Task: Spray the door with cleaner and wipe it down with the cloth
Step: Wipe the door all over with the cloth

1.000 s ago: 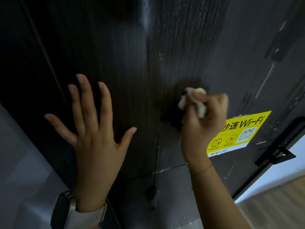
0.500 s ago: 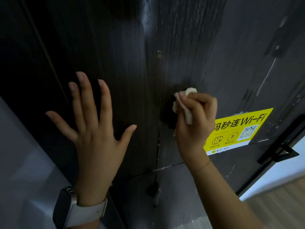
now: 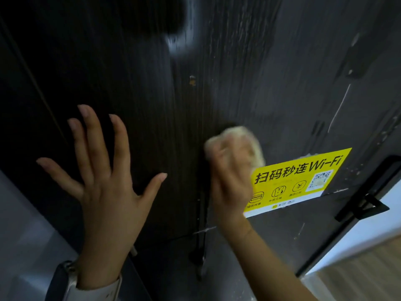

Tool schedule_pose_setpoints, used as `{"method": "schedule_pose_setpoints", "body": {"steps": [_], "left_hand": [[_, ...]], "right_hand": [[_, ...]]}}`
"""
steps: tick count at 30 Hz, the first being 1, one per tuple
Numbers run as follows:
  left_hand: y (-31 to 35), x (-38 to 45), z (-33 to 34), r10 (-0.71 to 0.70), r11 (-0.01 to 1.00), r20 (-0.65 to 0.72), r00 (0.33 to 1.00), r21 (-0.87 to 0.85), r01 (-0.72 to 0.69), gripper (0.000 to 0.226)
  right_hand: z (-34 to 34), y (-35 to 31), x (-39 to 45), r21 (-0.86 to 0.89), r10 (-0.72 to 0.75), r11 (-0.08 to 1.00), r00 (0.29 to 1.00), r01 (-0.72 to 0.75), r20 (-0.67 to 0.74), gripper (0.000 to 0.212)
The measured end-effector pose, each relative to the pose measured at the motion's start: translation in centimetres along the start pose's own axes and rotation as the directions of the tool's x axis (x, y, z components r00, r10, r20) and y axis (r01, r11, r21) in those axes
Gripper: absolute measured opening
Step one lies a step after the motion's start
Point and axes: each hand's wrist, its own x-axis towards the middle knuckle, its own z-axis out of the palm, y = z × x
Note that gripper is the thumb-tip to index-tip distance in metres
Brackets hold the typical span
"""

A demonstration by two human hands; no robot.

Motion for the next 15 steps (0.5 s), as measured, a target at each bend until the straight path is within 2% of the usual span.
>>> {"method": "schedule_pose_setpoints", "body": {"steps": [2, 4, 5, 7, 9, 11, 12, 13, 15], "left_hand": [[0.0, 0.0, -0.1, 0.007, 1.000, 0.005, 1.000, -0.008, -0.007, 0.107], [-0.1, 0.0, -0.1, -0.002, 1.000, 0.008, 1.000, -0.008, 0.002, 0.106], [-0.1, -0.1, -0.1, -0.006, 1.000, 0.011, 1.000, -0.004, 0.006, 0.106], [-0.1, -0.1, -0.1, 0.001, 1.000, 0.015, 1.000, 0.008, -0.001, 0.107], [-0.1, 0.0, 0.0, 0.003, 1.000, 0.011, 1.000, 0.022, -0.003, 0.108], [0.0, 0.0, 0.0, -0.003, 1.000, 0.006, 1.000, 0.017, 0.002, 0.107], [0.0, 0.0, 0.0, -0.002, 1.000, 0.003, 1.000, 0.009, 0.002, 0.106], [0.0, 0.1, 0.0, -0.002, 1.000, 0.002, 1.000, 0.006, 0.002, 0.105], [-0.1, 0.2, 0.0, 0.001, 1.000, 0.007, 1.000, 0.012, -0.001, 0.103]], "right_hand": [[0.2, -0.2, -2.7, 0.042, -0.236, 0.972, 0.946, 0.233, 0.224, 0.034], [-0.5, 1.3, -1.9, 0.050, -0.342, 0.937, 0.880, 0.345, 0.330, 0.039], [-1.0, 2.0, -0.6, 0.027, -0.311, 0.947, 0.898, 0.319, 0.310, 0.038], [-2.1, 3.4, 3.2, -0.075, -0.139, 0.986, 0.984, 0.148, 0.112, 0.037], [-3.1, 4.4, 7.0, -0.099, -0.011, 0.995, 0.993, -0.001, -0.121, 0.036], [-2.7, 3.5, 7.3, -0.070, 0.061, 0.995, 0.985, -0.073, -0.162, 0.032], [-2.1, 2.6, 6.2, -0.043, 0.044, 0.998, 0.994, -0.048, -0.099, 0.032], [-1.5, 1.7, 4.4, -0.008, -0.034, 0.999, 0.999, 0.034, 0.012, 0.032], [-0.9, 0.6, 1.2, 0.053, -0.266, 0.964, 0.931, 0.261, 0.251, 0.035]]}}
